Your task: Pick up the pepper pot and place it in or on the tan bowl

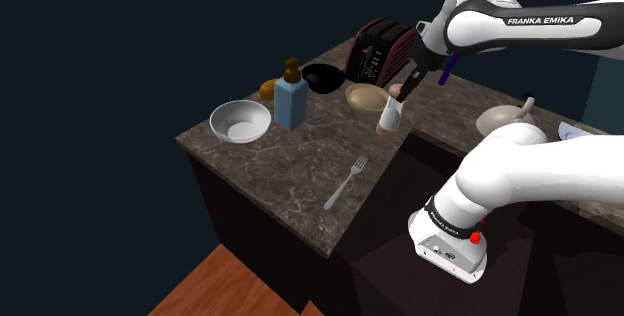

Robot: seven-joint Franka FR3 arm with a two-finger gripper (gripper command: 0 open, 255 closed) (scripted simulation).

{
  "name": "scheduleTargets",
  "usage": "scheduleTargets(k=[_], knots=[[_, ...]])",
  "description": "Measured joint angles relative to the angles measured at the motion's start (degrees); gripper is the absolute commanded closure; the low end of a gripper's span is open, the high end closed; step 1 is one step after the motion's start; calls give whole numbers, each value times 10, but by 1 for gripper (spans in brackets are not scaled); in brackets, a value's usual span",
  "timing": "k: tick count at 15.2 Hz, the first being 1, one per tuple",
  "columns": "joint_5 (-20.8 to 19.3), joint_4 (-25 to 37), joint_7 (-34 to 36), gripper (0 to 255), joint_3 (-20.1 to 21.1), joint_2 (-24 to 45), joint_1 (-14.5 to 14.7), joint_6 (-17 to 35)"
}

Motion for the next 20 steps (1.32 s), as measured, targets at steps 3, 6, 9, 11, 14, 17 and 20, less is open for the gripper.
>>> scheduleTargets(k=[3, 6, 9, 11, 14, 17, 20], knots=[[5, 23, -2, 255, 4, -4, 2, -26], [11, 42, -1, 255, 12, -12, 4, -53], [17, 63, 0, 255, 18, -14, 8, -76], [21, 77, 1, 255, 22, -15, 10, -91], [26, 100, 2, 255, 28, -15, 13, -113], [31, 123, 3, 255, 34, -15, 15, -137], [37, 145, 5, 255, 40, -15, 18, -159]])
